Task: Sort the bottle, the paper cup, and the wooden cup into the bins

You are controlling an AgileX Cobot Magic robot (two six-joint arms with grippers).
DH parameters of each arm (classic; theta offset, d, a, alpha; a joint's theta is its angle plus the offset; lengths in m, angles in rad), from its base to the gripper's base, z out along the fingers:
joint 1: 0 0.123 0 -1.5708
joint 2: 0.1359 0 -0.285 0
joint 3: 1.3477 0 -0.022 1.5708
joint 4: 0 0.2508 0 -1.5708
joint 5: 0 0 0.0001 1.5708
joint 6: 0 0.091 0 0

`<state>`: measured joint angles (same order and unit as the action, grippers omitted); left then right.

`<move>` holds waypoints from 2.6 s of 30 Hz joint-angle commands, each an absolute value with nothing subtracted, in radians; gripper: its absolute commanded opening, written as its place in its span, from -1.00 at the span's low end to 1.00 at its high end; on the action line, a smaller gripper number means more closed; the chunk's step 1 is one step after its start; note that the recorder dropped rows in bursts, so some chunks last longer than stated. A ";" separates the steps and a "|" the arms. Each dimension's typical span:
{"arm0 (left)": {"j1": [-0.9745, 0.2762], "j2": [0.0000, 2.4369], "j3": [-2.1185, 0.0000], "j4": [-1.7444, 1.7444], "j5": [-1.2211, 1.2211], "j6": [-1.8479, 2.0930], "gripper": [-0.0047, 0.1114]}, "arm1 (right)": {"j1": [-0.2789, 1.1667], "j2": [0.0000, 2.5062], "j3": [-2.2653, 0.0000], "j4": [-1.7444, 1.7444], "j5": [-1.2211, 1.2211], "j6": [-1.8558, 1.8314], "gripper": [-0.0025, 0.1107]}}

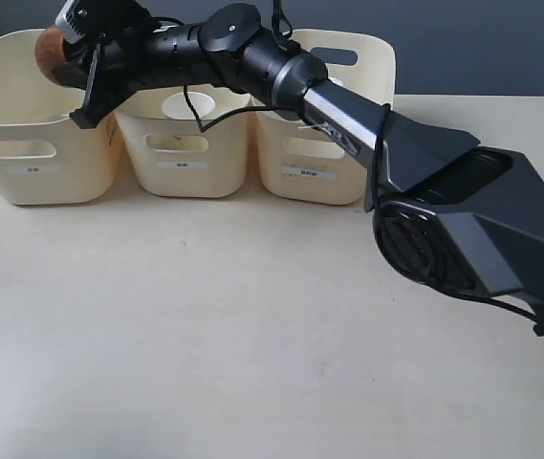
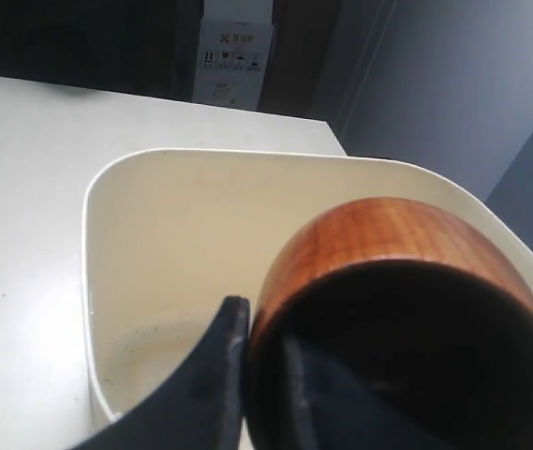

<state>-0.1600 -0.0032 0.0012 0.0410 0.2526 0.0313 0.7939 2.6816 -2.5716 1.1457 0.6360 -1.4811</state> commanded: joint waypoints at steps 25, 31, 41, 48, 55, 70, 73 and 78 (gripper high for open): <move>-0.163 0.000 0.000 0.043 0.239 0.028 -0.92 | 0.827 2.651 -2.579 1.106 0.662 -1.418 -0.31; -0.163 0.000 0.000 0.043 0.239 0.028 -0.92 | 0.827 2.559 -2.579 0.937 0.746 -1.276 -0.92; -0.163 0.000 0.000 0.043 0.239 0.028 -0.92 | 0.827 2.368 -2.579 0.684 0.902 -0.960 -0.97; -0.163 0.000 0.000 0.043 0.239 0.028 -0.92 | 0.869 2.237 -2.579 0.511 0.933 -0.825 -0.97; -0.163 0.000 0.000 0.043 0.239 0.028 -0.92 | 0.911 2.143 -2.579 0.369 1.037 -0.692 -0.97; -0.163 0.000 0.000 0.043 0.239 0.028 -0.92 | 0.930 2.090 -2.577 0.422 1.221 -0.526 -0.97; -0.163 0.000 0.000 0.043 0.239 0.028 -0.92 | 0.930 2.090 -2.577 0.447 1.221 -0.446 -0.97; -0.163 0.000 0.000 0.043 0.239 0.028 -0.92 | 0.930 2.090 -2.577 0.456 1.221 -0.433 -0.97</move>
<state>-0.1600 -0.0032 0.0012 0.0410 0.2526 0.0313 0.9277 2.1005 -2.5733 0.4475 1.2179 -0.4472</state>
